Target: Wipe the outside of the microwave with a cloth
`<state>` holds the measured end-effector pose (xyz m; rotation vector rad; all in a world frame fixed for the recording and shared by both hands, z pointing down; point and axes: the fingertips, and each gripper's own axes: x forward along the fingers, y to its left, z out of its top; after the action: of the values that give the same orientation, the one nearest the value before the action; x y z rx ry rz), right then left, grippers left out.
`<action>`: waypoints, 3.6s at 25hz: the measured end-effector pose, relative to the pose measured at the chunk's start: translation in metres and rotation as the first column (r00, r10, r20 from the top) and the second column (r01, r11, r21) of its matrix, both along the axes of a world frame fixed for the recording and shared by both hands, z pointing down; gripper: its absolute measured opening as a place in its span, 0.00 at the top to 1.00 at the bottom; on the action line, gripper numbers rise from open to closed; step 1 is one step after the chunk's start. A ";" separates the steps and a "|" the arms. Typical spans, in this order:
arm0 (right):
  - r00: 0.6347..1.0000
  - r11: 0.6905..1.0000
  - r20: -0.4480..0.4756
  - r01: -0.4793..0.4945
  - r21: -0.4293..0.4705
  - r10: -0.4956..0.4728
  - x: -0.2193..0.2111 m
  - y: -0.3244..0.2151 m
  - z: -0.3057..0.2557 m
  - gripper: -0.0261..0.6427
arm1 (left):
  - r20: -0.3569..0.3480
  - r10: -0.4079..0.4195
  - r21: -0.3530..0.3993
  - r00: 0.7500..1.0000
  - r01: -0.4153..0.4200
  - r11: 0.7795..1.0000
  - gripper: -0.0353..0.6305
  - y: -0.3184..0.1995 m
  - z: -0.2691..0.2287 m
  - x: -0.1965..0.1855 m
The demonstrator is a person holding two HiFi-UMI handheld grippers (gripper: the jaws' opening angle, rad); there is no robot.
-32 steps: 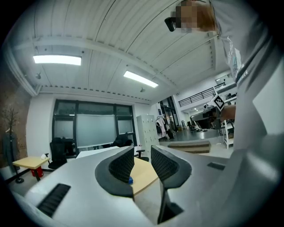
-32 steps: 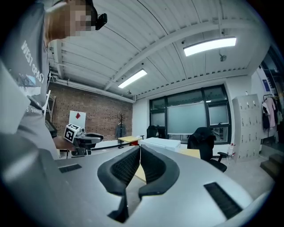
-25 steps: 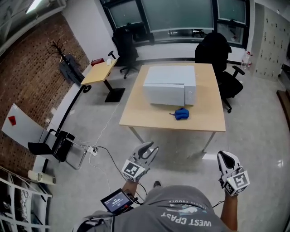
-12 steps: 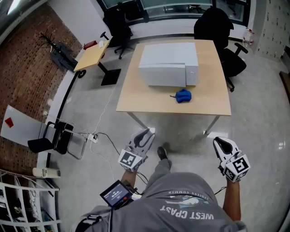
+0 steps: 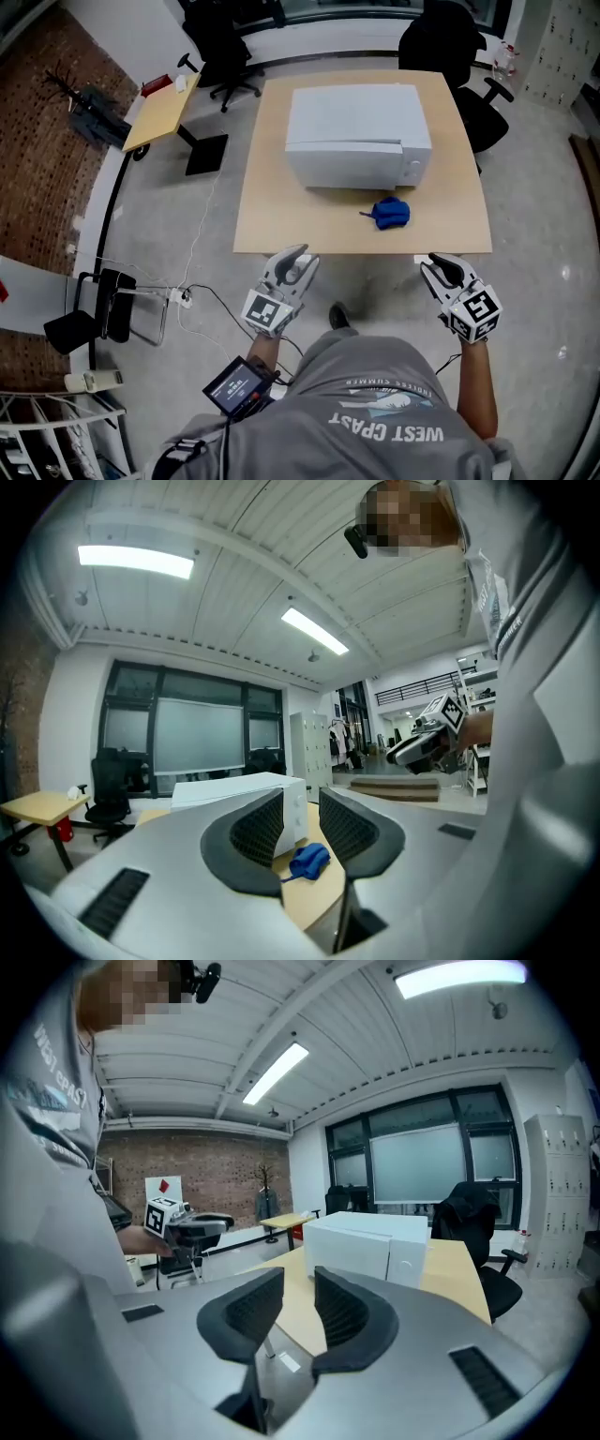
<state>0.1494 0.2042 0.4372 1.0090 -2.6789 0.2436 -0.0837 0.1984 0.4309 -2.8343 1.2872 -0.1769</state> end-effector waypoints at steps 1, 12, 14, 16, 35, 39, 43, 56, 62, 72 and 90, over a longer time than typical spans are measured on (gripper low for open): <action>1.000 1.000 -0.022 0.000 -0.018 -0.001 -0.014 -0.018 0.008 0.80 | -0.009 0.015 -0.007 1.000 -0.015 1.000 0.75 -0.014 0.000 -0.008; 0.894 0.980 -0.436 0.013 -0.200 -0.101 -0.068 -0.172 0.168 0.76 | 0.008 0.039 -0.064 0.999 -0.039 0.997 0.75 -0.108 0.023 -0.061; 0.856 0.967 -0.497 0.017 -0.254 -0.145 -0.063 -0.191 0.207 0.75 | 0.011 0.031 -0.064 0.999 -0.030 0.997 0.75 -0.118 0.024 -0.064; 0.807 0.955 -0.558 0.026 -0.296 -0.195 -0.057 -0.206 0.241 0.69 | 0.021 0.005 -0.068 1.000 -0.003 0.998 0.75 -0.126 0.021 -0.066; 0.976 0.979 -0.107 -0.197 -0.043 0.192 -0.029 -0.313 0.161 0.80 | 0.032 -0.097 -0.118 0.995 0.100 0.988 0.75 -0.195 0.043 -0.056; 0.954 0.955 -0.049 -0.296 -0.013 0.295 -0.053 -0.333 0.148 0.80 | 0.044 -0.099 -0.112 0.994 0.103 0.988 0.75 -0.192 0.040 -0.083; 0.960 0.960 0.009 -0.278 -0.039 0.279 -0.122 -0.334 0.154 0.80 | 0.077 -0.122 -0.128 0.990 0.131 0.983 0.75 -0.182 0.045 -0.123; 0.992 0.983 0.101 -0.061 -0.174 0.080 -0.338 -0.340 0.196 0.80 | 0.133 -0.157 -0.140 0.979 0.175 0.975 0.75 -0.160 0.054 -0.191; 0.975 0.960 0.039 -0.208 -0.186 0.219 -0.227 -0.340 0.207 0.80 | 0.102 -0.085 -0.151 0.991 0.100 0.983 0.75 -0.175 0.063 -0.171; 0.804 0.793 0.023 -0.581 -0.183 0.594 -0.017 -0.332 0.186 0.80 | 0.047 0.077 -0.132 0.996 -0.070 0.989 0.75 -0.204 0.061 -0.102; 0.957 0.955 0.031 -0.287 -0.076 0.290 -0.141 -0.334 0.116 0.80 | 0.032 0.055 -0.135 0.998 -0.051 0.990 0.75 -0.204 0.064 -0.092</action>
<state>0.0089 -0.1298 0.5534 1.3855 -2.5299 0.4178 -0.1760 -0.0055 0.4945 -2.9579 1.2365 -0.3228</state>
